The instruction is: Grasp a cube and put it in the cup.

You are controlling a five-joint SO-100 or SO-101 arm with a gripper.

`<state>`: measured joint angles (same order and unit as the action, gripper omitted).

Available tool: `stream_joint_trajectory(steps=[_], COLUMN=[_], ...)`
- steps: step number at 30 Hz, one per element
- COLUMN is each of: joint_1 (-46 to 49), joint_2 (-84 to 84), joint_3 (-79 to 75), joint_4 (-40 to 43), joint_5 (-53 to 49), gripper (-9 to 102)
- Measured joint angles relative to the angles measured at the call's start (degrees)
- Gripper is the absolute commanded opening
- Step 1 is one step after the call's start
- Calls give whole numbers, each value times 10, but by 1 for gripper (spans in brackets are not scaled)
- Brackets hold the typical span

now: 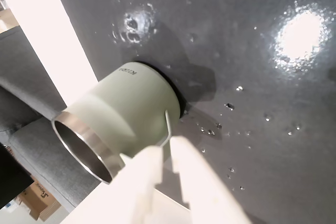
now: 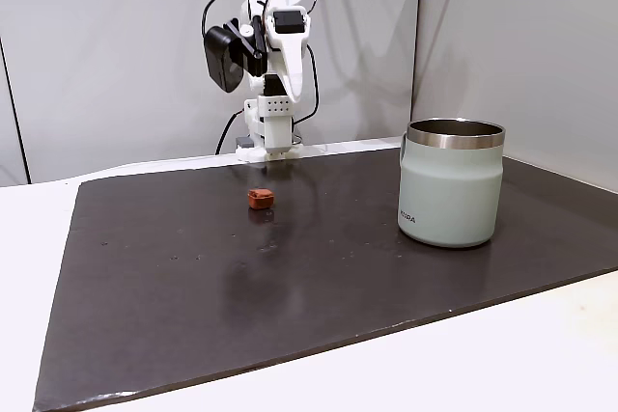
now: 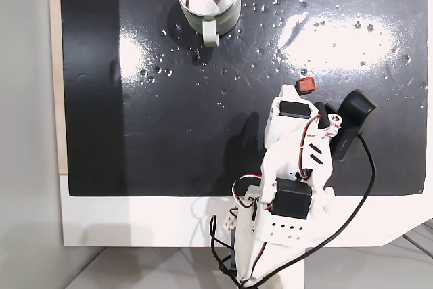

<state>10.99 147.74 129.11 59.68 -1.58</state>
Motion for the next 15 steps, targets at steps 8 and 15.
stream_joint_trajectory(steps=[8, 15], joint_1=[54, 106], joint_2=[-71, -164], joint_3=[-97, -163], joint_4=[62, 83], joint_5=[-61, -110], gripper=[0, 0])
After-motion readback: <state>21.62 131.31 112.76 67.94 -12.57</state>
